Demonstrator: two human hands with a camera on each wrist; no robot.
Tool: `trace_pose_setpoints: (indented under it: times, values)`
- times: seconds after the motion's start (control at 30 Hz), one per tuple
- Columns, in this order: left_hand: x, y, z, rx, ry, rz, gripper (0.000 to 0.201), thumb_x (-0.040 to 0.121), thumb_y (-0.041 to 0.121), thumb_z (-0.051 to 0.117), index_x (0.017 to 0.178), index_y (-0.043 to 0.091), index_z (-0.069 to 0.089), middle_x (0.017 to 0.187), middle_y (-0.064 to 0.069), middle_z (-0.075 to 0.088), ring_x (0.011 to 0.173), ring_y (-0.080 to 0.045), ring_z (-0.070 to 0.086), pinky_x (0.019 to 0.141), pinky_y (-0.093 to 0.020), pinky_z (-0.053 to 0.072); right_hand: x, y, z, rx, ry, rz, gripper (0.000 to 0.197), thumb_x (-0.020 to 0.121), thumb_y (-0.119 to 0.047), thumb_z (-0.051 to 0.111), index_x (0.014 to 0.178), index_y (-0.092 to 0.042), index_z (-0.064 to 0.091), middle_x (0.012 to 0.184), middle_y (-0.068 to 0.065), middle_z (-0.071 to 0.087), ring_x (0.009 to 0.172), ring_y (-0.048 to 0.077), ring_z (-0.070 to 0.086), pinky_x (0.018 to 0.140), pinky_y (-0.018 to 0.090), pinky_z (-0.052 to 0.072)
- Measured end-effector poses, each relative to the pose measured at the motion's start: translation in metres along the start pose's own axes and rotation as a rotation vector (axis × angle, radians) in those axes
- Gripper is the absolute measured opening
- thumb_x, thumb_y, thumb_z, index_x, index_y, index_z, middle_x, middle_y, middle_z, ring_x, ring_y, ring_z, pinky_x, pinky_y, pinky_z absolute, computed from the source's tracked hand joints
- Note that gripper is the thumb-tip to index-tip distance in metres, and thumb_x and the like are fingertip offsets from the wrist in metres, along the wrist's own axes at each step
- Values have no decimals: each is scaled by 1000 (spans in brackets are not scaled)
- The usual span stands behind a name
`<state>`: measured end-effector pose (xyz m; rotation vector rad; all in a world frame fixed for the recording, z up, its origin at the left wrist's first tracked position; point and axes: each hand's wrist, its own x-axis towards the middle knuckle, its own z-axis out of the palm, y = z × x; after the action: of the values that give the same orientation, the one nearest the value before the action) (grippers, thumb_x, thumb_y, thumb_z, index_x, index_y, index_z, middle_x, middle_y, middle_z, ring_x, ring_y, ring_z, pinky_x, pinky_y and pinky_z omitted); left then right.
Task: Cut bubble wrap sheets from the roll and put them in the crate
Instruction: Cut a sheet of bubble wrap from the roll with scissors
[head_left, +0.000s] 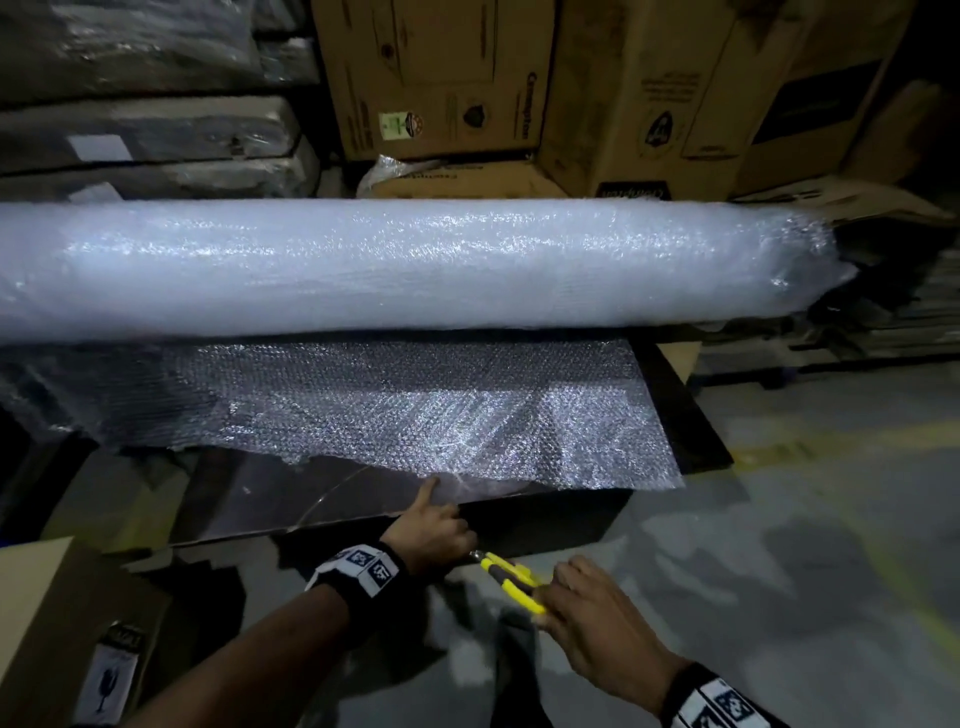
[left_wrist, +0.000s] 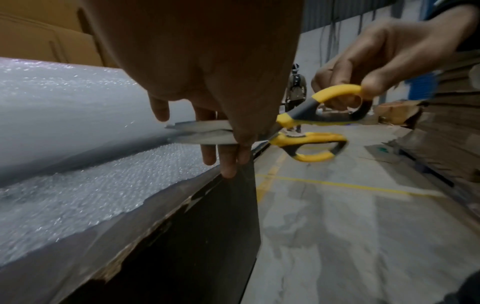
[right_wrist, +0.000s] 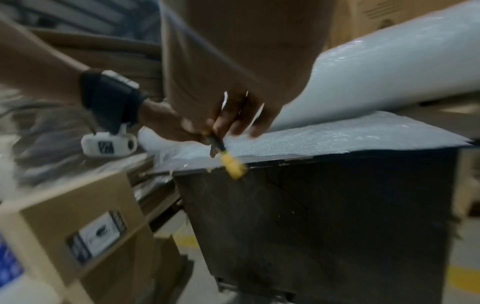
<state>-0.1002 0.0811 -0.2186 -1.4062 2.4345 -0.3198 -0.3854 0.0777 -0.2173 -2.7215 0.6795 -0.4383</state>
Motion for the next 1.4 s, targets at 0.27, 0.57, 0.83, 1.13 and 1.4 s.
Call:
trace_pose_setpoints:
  times: [0.27,0.57,0.83,1.13,1.4]
  values:
    - [23,15,-35,140,194,148,12,80,23,63,69,28,65,60,8,59,84,-15,63,103,-73,32,-22,15,-8,627,-7,483,20,97,-37,56,107,-31,72,99,-11,66,97,7,65,85,28,52]
    - [82,1,-53,93,213,292,15,92,30,57,89,33,71,79,15,69,120,-18,60,101,-74,35,-20,64,-24,872,-172,610,16,90,-27,69,103,-20,74,96,5,71,84,1,65,76,23,51]
    - [114,5,-34,-19,282,111,43,97,35,49,140,31,52,153,5,45,145,-31,34,108,-70,28,-7,99,-16,1063,-298,714,59,82,-48,72,86,10,60,75,10,60,71,18,56,69,34,41]
    - [119,14,24,-425,-244,-247,99,67,62,79,145,14,40,160,-13,31,143,-40,35,105,-69,30,-40,90,-11,1441,-18,1068,89,49,-53,96,91,17,61,70,24,54,59,27,53,50,31,43]
    - [132,25,35,-450,-207,-177,78,95,47,56,157,21,17,166,-8,3,151,-36,3,117,-64,7,-37,62,16,1480,-64,1331,105,31,-68,89,100,8,67,73,14,64,59,24,58,52,31,49]
